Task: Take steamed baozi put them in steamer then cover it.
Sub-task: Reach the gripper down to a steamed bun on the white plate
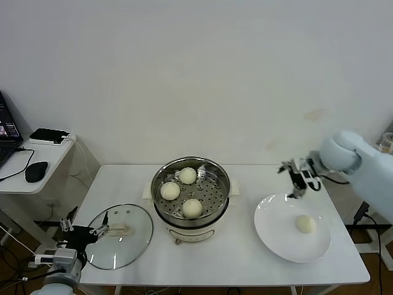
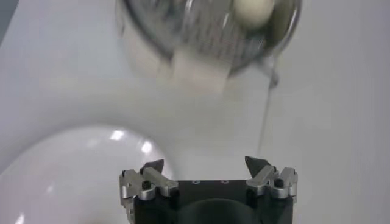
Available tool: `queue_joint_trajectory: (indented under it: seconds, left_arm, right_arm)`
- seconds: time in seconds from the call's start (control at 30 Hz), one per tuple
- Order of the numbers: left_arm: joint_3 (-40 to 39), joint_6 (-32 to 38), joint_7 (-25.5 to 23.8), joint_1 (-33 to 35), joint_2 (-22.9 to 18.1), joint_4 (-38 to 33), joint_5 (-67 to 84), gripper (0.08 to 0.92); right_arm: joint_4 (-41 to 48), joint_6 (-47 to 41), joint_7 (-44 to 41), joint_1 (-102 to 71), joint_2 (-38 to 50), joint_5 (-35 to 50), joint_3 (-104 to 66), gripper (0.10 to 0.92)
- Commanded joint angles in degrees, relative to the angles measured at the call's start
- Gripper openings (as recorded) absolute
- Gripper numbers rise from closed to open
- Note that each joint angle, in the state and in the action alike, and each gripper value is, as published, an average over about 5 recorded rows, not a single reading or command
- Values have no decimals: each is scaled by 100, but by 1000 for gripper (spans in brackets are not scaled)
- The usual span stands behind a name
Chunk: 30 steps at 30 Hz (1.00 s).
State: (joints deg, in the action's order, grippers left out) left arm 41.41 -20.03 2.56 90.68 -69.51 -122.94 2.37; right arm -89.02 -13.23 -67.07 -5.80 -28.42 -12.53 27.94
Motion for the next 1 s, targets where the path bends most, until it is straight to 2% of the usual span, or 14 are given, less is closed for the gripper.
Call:
queue_joint_trajectory:
  seconds: [0.03,0.5,1.0]
  left_arm:
    - [-91,-1,3,-12,22,64,-17,823]
    - [-58,-10,5,71,36,15,-53,823]
    - [11,-32,5,89,71,-24,-49,823]
  right_arm:
    - [151,374,-67,-2712,498,-975,-2455,823]
    - [683,583,-13,-3407,-88,-1545,-2881,823]
    - [1184,525,262,-2827,-728,-1584,-2402,823]
